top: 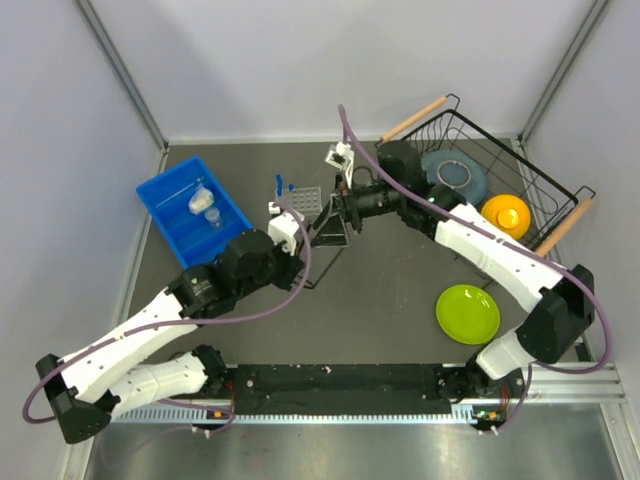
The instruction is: Organize the chemistry lab equipment
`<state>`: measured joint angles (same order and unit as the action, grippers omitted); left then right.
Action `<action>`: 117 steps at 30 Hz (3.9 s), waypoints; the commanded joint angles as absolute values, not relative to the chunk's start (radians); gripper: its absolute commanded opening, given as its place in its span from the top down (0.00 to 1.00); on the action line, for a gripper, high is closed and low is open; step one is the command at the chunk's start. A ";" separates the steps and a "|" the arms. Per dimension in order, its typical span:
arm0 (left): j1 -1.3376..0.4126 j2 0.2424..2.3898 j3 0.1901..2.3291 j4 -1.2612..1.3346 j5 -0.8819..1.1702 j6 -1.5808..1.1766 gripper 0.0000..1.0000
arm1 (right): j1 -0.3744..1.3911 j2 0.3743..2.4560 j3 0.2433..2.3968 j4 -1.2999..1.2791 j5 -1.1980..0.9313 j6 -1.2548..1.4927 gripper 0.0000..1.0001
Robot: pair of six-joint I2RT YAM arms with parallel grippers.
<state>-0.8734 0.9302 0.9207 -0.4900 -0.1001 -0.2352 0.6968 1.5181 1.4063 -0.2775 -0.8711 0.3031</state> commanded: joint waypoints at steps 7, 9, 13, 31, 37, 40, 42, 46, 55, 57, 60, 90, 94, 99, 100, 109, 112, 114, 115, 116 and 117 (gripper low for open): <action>-0.778 0.836 1.054 -0.722 -0.512 0.157 1.00 | 0.427 1.304 1.323 -0.344 -1.126 -0.059 0.02; -0.712 0.851 1.051 -0.721 -0.491 0.231 1.00 | 0.391 1.278 1.232 -0.348 -1.098 -0.104 0.01; -0.436 0.917 1.066 -0.675 -0.370 0.333 1.00 | 0.379 1.232 1.094 -0.379 -1.055 -0.251 0.01; -0.178 1.287 1.074 -0.515 -0.318 0.393 1.00 | 0.341 1.230 0.894 -0.382 -1.150 -0.397 0.01; -0.164 1.286 0.994 -0.420 -0.290 0.454 1.00 | 0.342 1.235 0.891 -0.385 -1.166 -0.399 0.01; -0.150 1.275 0.930 -0.345 -0.310 0.492 1.00 | 0.341 1.238 0.890 -0.383 -1.173 -0.400 0.01; -0.143 1.267 0.896 -0.292 -0.322 0.505 1.00 | 0.342 1.243 0.890 -0.383 -1.178 -0.400 0.01; -0.126 1.288 0.885 -0.268 -0.316 0.502 1.00 | 0.341 1.247 0.890 -0.383 -1.184 -0.400 0.01; -0.124 1.264 0.799 -0.241 -0.262 0.471 1.00 | 0.342 1.247 0.887 -0.385 -1.184 -0.403 0.01; -0.124 1.246 0.781 -0.236 -0.271 0.466 0.95 | 0.341 1.249 0.887 -0.385 -1.186 -0.402 0.01; -0.124 1.236 0.750 -0.219 -0.281 0.468 0.93 | 0.339 1.249 0.888 -0.385 -1.186 -0.402 0.01; -0.124 0.956 0.787 -0.362 -0.184 0.312 0.20 | 0.312 1.198 0.893 -0.446 -1.076 -0.498 0.01; -0.124 0.856 0.840 -0.423 -0.013 0.227 0.01 | 0.258 1.106 0.943 -0.448 -0.866 -0.467 0.01; -0.124 0.782 0.977 -0.508 0.101 0.003 0.01 | 0.203 1.063 1.133 -0.492 -0.413 -0.324 0.01; -0.124 0.764 0.994 -0.527 0.126 -0.080 0.01 | 0.189 1.057 1.167 -0.494 -0.329 -0.281 0.01; -0.124 0.678 1.158 -0.520 0.399 -0.345 0.01 | 0.170 0.979 1.442 -0.618 0.027 0.000 0.01; -0.124 0.650 1.187 -0.531 0.393 -0.347 0.01 | 0.169 0.977 1.503 -0.635 0.074 0.021 0.01; -0.124 0.641 1.209 -0.552 0.382 -0.339 0.01 | 0.141 0.980 1.549 -0.644 0.065 0.029 0.01; -0.124 0.641 1.216 -0.563 0.380 -0.328 0.01 | 0.132 0.980 1.561 -0.653 0.055 0.029 0.01; -0.124 0.641 1.232 -0.574 0.376 -0.324 0.01 | 0.126 0.980 1.578 -0.655 0.045 0.031 0.01; -0.124 0.641 1.238 -0.589 0.377 -0.319 0.01 | 0.114 0.980 1.583 -0.660 0.022 0.031 0.01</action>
<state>-0.1287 0.6437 1.1843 -0.5545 0.3588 -0.3054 0.1513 0.9756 1.5253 -0.6144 0.0067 -0.0139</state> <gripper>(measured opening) 0.987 0.987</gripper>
